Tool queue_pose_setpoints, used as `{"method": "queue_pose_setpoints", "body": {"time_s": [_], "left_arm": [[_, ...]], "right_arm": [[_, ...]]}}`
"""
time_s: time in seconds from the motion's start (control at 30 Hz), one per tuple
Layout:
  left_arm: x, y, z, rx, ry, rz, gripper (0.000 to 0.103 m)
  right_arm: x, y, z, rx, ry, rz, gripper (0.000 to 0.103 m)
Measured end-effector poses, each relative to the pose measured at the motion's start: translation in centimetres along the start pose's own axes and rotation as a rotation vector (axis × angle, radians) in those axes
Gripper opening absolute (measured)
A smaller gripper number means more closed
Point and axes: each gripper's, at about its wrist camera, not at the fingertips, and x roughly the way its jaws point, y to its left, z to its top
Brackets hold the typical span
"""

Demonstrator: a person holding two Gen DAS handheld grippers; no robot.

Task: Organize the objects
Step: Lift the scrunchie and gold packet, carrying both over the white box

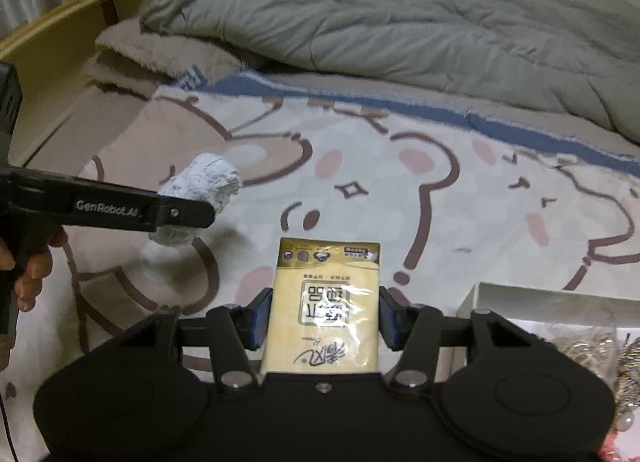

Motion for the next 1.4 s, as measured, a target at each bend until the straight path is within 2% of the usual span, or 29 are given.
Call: {"method": "queue_pose_setpoints", "body": {"time_s": [0.4,0.83,1.13,1.4], "left_arm": [[-6.5,-3.9,-1.4,0.030,-0.051,0.034,0.038],[-12.0,-8.8,-3.2,0.095,-0.127,0.094,0.038],[-12.8,-11.6,-4.2,0.083,-0.138,0.077,0.038],[-11.5,-15.2,-5.2,0.066,-0.125,0.008,0.038]], "right_arm": [[-6.9,-0.1,0.3,-0.006,-0.106,-0.024,0.054],[-13.0,-0.8,-1.5,0.012,-0.192,-0.025,0.054],[-15.6,-2.8,-3.1,0.031,-0.227,-0.050,0.054],[-16.9,-5.9,-5.1,0.062,-0.222,-0.081,0.054]]}}
